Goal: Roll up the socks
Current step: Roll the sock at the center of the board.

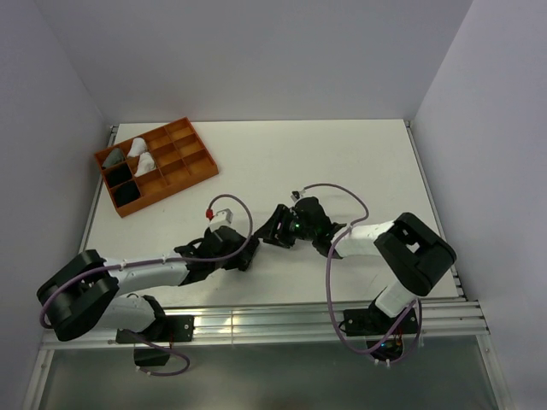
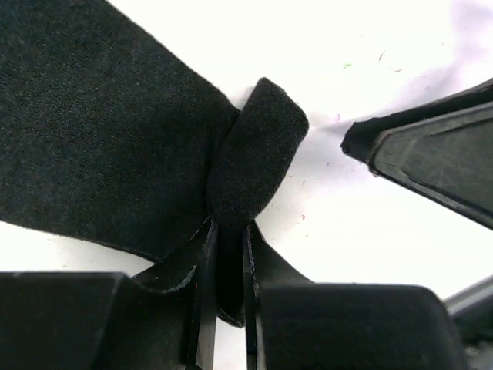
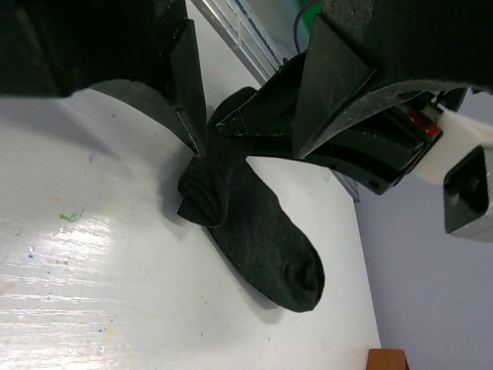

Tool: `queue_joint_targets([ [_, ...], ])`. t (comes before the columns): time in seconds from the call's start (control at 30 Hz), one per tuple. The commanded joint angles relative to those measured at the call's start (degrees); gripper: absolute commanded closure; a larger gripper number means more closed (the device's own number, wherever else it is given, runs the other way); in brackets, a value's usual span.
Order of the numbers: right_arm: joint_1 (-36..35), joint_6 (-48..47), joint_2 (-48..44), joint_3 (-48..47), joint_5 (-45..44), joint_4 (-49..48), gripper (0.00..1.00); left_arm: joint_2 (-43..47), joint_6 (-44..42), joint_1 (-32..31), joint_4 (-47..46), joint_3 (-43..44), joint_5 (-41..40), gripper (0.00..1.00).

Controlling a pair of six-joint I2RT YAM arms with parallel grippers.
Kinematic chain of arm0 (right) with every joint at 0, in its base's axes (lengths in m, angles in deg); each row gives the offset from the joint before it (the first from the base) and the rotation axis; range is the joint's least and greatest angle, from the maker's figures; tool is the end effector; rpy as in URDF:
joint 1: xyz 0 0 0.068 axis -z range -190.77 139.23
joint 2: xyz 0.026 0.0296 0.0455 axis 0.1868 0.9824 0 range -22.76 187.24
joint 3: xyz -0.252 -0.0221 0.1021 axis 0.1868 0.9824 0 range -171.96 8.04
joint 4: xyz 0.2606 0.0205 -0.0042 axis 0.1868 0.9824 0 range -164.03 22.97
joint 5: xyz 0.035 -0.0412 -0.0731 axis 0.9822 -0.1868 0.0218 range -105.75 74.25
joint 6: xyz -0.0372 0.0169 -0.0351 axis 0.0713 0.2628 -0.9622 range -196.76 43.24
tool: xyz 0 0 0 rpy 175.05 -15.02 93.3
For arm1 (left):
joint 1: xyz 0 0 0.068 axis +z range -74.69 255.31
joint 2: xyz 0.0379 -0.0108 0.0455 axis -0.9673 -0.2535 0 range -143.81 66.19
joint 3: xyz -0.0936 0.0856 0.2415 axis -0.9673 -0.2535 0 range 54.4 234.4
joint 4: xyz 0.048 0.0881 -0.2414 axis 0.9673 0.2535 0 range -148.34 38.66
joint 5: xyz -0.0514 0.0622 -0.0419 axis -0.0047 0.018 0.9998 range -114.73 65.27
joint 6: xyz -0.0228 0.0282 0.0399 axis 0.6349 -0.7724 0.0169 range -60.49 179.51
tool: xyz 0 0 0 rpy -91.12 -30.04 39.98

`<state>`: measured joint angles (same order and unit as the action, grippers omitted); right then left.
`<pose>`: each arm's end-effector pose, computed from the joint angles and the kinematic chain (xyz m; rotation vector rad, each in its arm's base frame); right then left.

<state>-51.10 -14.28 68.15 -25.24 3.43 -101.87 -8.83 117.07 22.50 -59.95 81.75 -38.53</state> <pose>0.2206 0.2027 0.1492 0.2293 2.3903 1.3348 0.1496 -0.1833 0.1496 -0.2200 2.4326 -0.6394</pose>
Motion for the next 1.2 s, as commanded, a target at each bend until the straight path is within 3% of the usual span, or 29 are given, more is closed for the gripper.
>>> queue_joint_targets([
  [0.0, -0.79, 1.77, 1.72, 0.67, 0.59, -5.21, 0.44, 1.63, 5.19, 2.71, -5.42, -3.44, 8.08, 1.0],
  [0.43, -3.17, 2.74, 9.1, -0.91, 2.26, -7.41, 0.44, 3.75, 15.65, 11.94, -19.92, -15.83, 20.82, 1.0],
  [0.8, -4.05, 3.26, 13.85, -1.7, 1.74, -11.71, 0.48, -3.81, 13.37, 15.81, -18.08, -12.15, 26.37, 1.0],
  [1.0, -3.96, 3.44, 15.87, -0.39, 0.24, -15.39, 0.66, -5.92, 12.93, 16.78, -18.43, -12.06, 28.48, 1.0],
  [1.03, -3.87, 3.53, 16.05, -0.3, 0.33, -15.67, 0.75, -5.92, 12.75, 16.96, -18.61, -12.15, 28.65, 1.0],
  [1.1, -3.7, 3.53, 16.66, -0.3, 0.68, -16.28, 0.82, -5.92, 12.14, 17.04, -18.35, -11.89, 28.92, 1.0],
  [1.13, -3.52, 3.53, 16.66, -0.38, 0.94, -16.03, 0.93, -5.92, 11.53, 17.13, -17.65, -11.62, 29.01, 0.98],
  [1.17, -3.52, 3.18, 16.4, -0.65, 0.95, -15.5, 0.98, -6.1, 11.0, 17.13, -16.86, -11.27, 29.01, 0.95],
])
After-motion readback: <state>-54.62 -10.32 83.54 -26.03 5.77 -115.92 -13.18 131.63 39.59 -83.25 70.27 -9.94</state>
